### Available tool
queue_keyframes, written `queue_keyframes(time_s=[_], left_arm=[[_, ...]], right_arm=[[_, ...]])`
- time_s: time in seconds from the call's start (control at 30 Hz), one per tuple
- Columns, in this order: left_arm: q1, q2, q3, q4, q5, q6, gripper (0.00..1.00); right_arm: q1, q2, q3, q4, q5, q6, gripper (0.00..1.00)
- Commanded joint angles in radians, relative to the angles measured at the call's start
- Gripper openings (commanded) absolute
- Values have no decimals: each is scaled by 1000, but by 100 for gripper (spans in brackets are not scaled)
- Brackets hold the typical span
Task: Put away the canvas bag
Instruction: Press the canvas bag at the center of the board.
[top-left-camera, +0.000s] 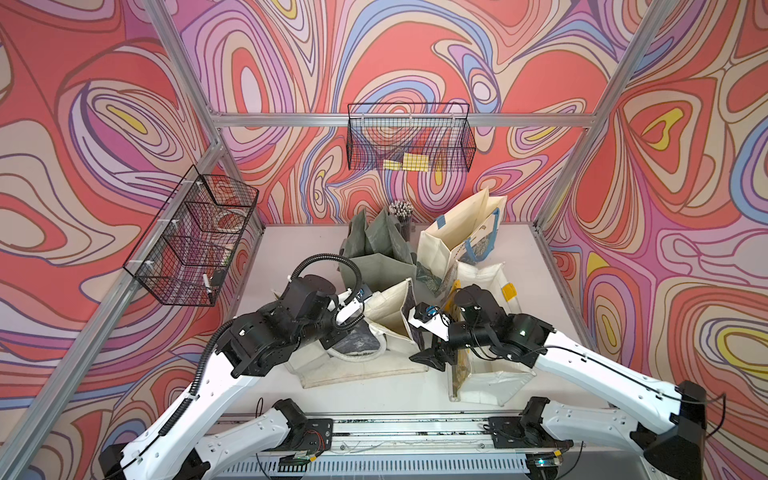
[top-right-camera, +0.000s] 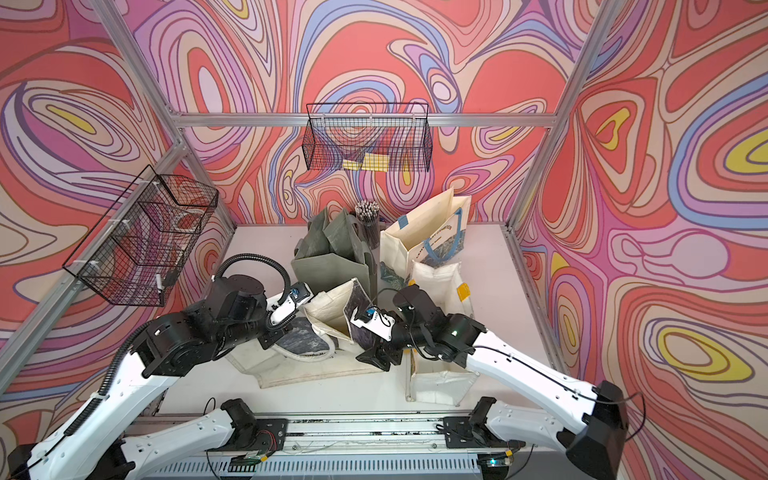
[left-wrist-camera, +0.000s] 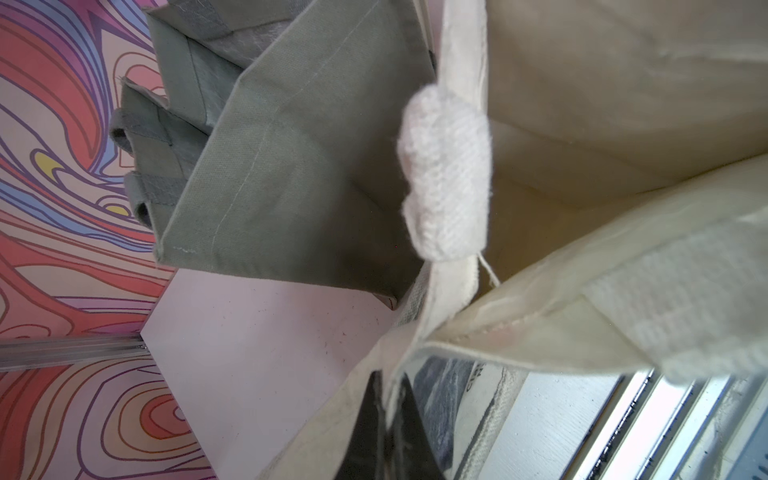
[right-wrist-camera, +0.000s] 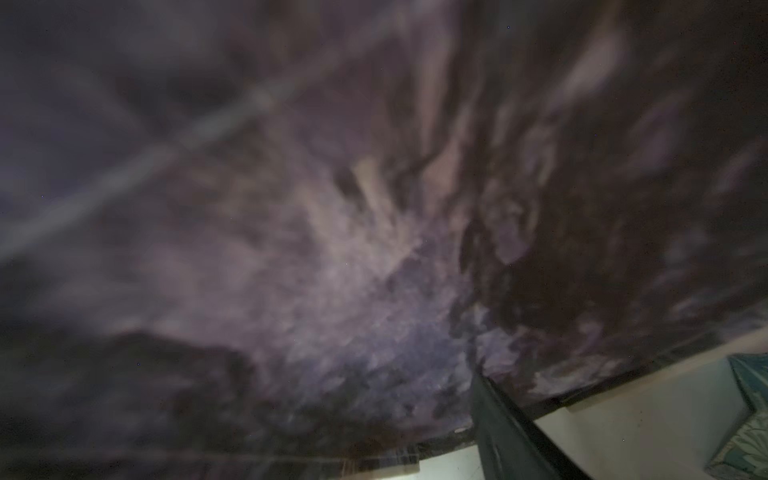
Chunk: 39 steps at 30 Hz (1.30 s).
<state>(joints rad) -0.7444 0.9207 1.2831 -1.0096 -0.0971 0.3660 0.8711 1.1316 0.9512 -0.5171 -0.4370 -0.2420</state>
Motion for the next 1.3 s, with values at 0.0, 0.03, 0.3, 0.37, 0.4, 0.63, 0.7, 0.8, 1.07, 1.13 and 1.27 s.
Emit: queue_keyframes(time_s=[0.0, 0.03, 0.3, 0.37, 0.4, 0.63, 0.7, 0.8, 1.07, 1.13, 1.27], left_arm=[[4, -42, 13, 64, 45, 7, 0], [4, -48, 12, 69, 57, 15, 0], [4, -66, 1, 119, 146, 42, 0], [3, -57, 1, 115, 149, 51, 0], [4, -51, 4, 106, 149, 58, 0], [4, -45, 8, 85, 144, 102, 0], [4, -46, 9, 82, 151, 120, 0], [4, -43, 6, 75, 158, 167, 0], [4, -53, 3, 62, 228, 333, 0], [4, -62, -8, 75, 252, 358, 0], [4, -65, -13, 66, 273, 403, 0]], right_arm=[[17, 8, -13, 109, 21, 32, 82], [20, 4, -26, 151, 31, 41, 82], [21, -7, -145, 473, -65, 79, 52], [21, -6, -161, 520, -75, 86, 50], [22, -10, -163, 533, -72, 87, 49], [22, -92, -89, 385, 72, 74, 80], [21, -112, -53, 320, 109, 71, 84], [22, -128, -13, 249, 153, 61, 88], [21, -125, 71, 172, 181, 24, 98], [22, -111, 86, 158, 199, 12, 99], [22, -104, 116, 135, 238, -4, 98]])
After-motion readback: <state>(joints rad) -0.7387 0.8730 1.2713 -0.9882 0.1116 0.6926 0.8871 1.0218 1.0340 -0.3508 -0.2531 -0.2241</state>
